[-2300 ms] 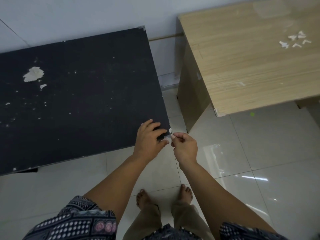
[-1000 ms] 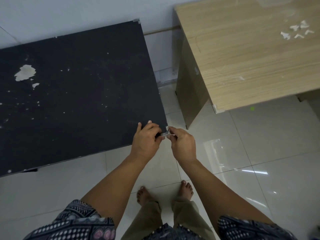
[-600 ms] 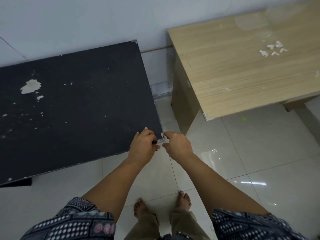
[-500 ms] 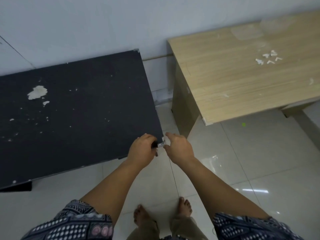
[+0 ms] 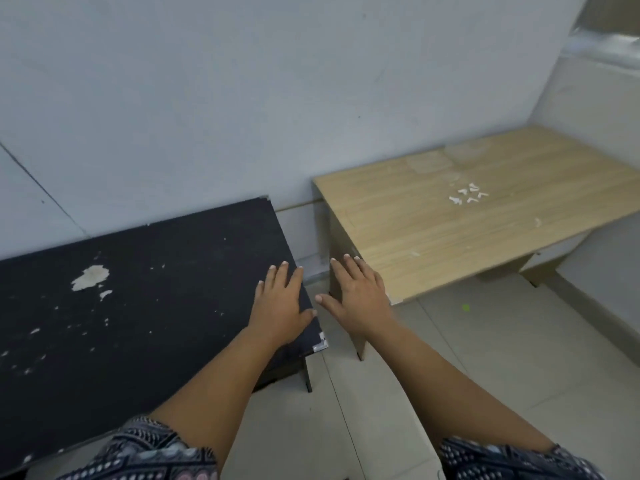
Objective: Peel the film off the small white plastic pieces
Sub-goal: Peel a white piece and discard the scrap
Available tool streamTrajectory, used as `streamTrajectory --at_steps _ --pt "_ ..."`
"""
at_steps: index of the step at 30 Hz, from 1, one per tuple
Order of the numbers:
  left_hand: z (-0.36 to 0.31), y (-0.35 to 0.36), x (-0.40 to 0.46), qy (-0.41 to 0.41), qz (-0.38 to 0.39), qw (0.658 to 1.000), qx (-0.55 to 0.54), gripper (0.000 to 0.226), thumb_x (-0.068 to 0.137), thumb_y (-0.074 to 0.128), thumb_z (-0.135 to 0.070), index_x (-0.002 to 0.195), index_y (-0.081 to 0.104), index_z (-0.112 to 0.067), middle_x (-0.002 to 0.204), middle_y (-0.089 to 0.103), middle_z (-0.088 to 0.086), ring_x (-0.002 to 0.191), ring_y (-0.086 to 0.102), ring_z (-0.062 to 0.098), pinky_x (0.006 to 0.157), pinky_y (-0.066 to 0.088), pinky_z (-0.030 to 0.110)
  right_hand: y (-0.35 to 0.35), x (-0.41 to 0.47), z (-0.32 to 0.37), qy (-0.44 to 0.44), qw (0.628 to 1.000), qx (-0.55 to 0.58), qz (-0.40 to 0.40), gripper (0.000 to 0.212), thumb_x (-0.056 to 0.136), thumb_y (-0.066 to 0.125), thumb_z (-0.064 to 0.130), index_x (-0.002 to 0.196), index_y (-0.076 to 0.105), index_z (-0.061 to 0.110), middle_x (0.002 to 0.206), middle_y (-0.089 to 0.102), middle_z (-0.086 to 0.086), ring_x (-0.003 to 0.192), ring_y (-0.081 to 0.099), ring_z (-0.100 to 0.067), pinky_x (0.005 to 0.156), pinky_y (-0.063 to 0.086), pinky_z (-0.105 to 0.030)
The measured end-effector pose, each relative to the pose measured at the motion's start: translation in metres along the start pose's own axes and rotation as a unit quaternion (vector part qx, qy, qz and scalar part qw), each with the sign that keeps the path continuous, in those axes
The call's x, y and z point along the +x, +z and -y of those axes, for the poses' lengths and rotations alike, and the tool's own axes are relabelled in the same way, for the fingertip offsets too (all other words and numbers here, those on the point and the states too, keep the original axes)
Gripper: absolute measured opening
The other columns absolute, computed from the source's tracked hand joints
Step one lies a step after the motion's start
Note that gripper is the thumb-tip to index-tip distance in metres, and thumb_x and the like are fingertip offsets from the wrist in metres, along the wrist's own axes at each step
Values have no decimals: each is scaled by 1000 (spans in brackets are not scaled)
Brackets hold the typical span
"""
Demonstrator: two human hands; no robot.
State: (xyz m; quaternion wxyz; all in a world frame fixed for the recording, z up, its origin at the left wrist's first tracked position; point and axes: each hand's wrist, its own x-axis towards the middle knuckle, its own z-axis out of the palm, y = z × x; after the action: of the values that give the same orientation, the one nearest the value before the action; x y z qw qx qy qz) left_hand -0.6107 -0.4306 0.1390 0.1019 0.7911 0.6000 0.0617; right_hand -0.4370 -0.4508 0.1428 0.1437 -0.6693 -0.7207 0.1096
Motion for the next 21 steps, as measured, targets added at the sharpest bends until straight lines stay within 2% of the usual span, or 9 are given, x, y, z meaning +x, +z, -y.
streamTrajectory --at_steps 2,7,10,14,17,20,21 --pt "-7 -7 3 14 9 1000 10 88 89 53 -59 154 8 -21 163 -1 8 150 -4 28 120 9 49 -10 -3 -3 15 1000 4 -19 83 90 34 72 156 18 25 164 13 -6 151 7 -26 120 11 -49" --pt "-32 -15 12 63 -17 998 -11 82 90 52 -57 154 13 -22 163 5 6 150 0 26 121 11 48 -31 -15 -21 72 995 2 -69 78 92 35 70 153 26 24 161 24 -8 148 16 -28 117 18 -48" --pt "-55 -15 18 86 -20 996 -18 80 91 56 -49 153 16 -21 162 10 6 150 4 27 121 15 48 -41 -26 -40 105 991 6 -88 73 93 40 67 150 33 23 157 33 -7 145 23 -29 114 21 -47" --pt "-92 -10 26 113 -28 992 -41 76 91 60 -42 152 22 -18 161 19 5 149 11 25 120 19 46 -52 -40 -67 125 986 11 -110 78 89 31 72 146 41 20 151 43 -7 141 33 -29 111 29 -49" --pt "-126 -2 31 134 -32 989 -46 73 90 62 -39 150 27 -15 157 27 4 148 17 25 119 22 44 -59 -52 -94 140 983 9 -120 72 93 37 67 145 43 18 150 45 -5 140 36 -28 110 30 -48" --pt "-158 7 37 153 -35 987 -46 71 90 62 -39 148 31 -12 154 35 3 144 26 23 117 27 41 -66 -61 -123 153 979 6 -131 79 90 27 70 143 47 15 148 49 -4 138 40 -27 109 32 -46" --pt "-169 10 40 157 -34 986 -49 70 90 61 -38 147 31 -11 153 36 4 142 28 22 116 28 39 -69 -63 -134 157 978 7 -135 76 91 30 68 142 48 13 146 50 -4 137 41 -27 109 32 -46"
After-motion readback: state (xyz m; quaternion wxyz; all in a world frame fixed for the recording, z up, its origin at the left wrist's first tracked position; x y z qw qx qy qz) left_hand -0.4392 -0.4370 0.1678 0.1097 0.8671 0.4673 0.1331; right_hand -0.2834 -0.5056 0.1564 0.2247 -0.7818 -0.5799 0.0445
